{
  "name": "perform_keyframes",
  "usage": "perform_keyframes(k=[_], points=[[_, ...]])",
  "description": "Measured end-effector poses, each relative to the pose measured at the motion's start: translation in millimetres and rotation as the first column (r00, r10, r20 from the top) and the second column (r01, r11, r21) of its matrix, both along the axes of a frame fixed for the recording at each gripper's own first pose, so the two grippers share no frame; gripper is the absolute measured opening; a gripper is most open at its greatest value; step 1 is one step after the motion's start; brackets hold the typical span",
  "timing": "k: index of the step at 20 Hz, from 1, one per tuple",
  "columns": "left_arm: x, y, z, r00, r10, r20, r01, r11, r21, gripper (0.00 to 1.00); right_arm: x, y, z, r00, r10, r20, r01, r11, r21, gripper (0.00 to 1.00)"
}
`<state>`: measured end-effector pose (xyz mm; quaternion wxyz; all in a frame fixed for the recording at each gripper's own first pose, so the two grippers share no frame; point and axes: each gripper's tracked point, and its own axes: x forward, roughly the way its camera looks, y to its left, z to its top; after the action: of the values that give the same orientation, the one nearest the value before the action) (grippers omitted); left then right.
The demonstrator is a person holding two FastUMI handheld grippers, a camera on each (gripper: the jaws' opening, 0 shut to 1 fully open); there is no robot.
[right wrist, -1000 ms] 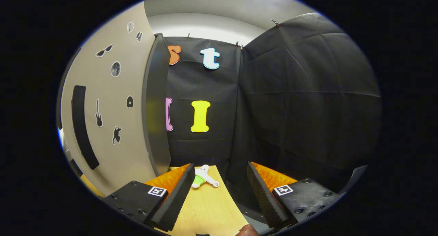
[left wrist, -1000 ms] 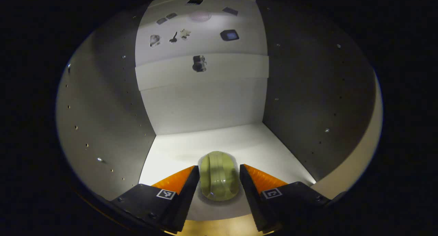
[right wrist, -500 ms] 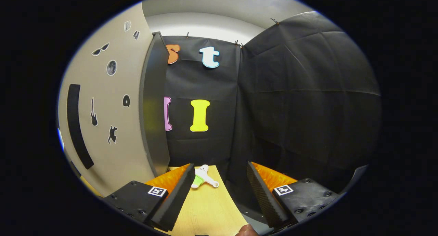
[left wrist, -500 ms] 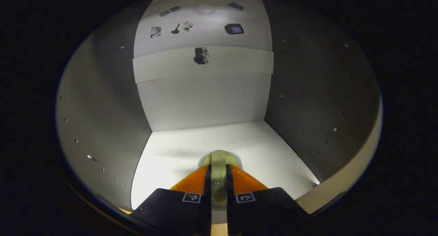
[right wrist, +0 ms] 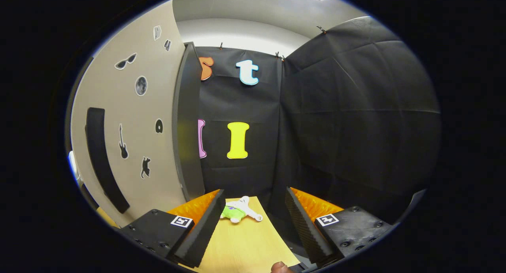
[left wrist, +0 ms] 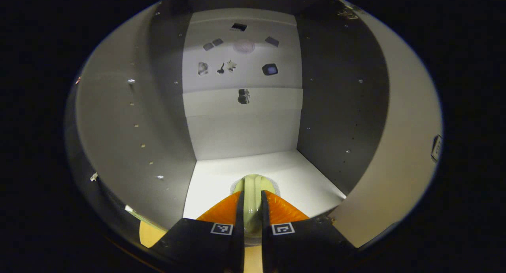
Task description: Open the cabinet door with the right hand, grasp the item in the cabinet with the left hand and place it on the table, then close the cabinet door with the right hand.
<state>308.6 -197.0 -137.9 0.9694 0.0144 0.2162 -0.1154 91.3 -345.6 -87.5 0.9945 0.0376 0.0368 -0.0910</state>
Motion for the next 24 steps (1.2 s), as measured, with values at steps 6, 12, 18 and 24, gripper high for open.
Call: perform_keyframes(k=[6, 12, 18, 24], points=[[-88.6, 40.3, -2.2, 0.999, 0.024, 0.045, -0.025, 1.000, 0.004, 0.21, -3.7, 36.7, 14.4, 1.000, 0.016, 0.017, -0.016, 1.000, 0.010, 0.98], [-165.3, 66.7, -35.4, 0.994, 0.077, 0.077, -0.077, 0.997, -0.003, 0.21, -20.3, 49.5, 26.2, 0.999, -0.028, 0.043, 0.029, 0.999, -0.032, 0.97], [-212.6, 68.9, -119.9, 0.997, 0.076, -0.007, -0.076, 0.997, -0.027, 0.21, -32.1, 58.4, 32.2, 0.998, -0.050, 0.043, 0.052, 0.997, -0.052, 0.98], [-229.0, 51.0, -184.9, 0.995, 0.095, -0.012, -0.095, 0.995, -0.026, 0.21, -39.4, 64.6, 32.2, 0.997, -0.070, 0.034, 0.072, 0.996, -0.057, 0.97]])
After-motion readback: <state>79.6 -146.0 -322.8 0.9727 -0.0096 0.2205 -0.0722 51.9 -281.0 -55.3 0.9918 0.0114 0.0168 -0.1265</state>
